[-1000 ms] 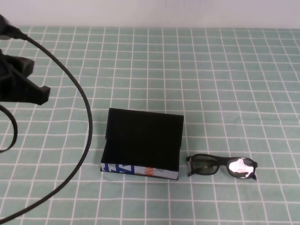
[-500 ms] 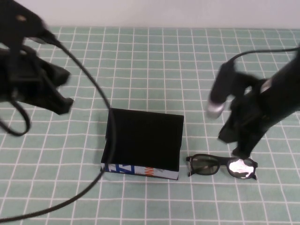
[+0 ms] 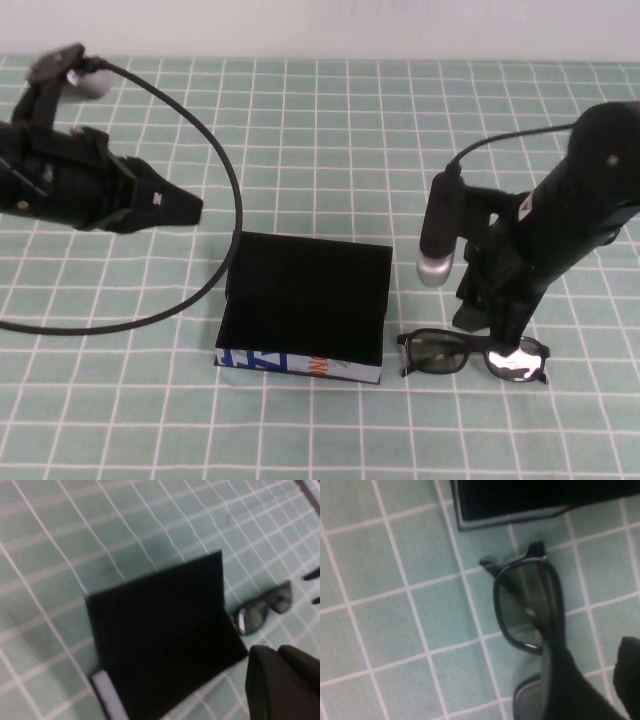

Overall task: Return glasses to glasses case
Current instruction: Pick up the glasses from the table, then place the glasses in the glasses case

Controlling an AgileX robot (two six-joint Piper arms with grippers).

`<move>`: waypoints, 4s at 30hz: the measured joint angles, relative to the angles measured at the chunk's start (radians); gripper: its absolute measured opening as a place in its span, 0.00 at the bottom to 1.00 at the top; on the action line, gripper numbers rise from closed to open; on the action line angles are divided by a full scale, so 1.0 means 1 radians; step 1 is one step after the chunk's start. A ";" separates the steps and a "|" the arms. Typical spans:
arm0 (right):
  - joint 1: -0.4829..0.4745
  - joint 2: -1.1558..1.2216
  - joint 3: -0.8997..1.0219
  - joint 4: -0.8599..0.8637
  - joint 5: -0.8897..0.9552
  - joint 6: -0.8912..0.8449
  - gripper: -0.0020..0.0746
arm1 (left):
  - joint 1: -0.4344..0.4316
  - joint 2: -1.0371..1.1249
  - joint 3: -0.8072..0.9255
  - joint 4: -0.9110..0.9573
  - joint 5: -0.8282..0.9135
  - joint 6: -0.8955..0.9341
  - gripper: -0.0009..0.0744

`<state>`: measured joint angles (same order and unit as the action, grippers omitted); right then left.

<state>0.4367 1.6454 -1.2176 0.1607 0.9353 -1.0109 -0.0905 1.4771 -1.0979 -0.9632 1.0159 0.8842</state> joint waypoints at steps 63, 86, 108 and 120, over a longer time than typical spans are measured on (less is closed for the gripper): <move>0.000 0.140 -0.157 -0.062 0.218 0.045 0.14 | 0.005 0.040 -0.001 -0.072 0.072 0.005 0.01; 0.157 0.360 -0.585 0.149 0.288 0.060 0.14 | 0.005 0.040 -0.001 -0.072 0.086 0.007 0.01; 0.170 0.486 -0.686 0.138 0.288 0.097 0.31 | 0.005 0.040 -0.001 -0.072 0.088 0.010 0.01; 0.170 0.486 -0.686 0.147 0.288 0.097 0.42 | 0.005 0.040 -0.001 -0.072 0.095 0.010 0.01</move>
<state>0.6069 2.1311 -1.9033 0.3074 1.2228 -0.9135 -0.0857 1.5166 -1.0993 -1.0355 1.1113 0.8945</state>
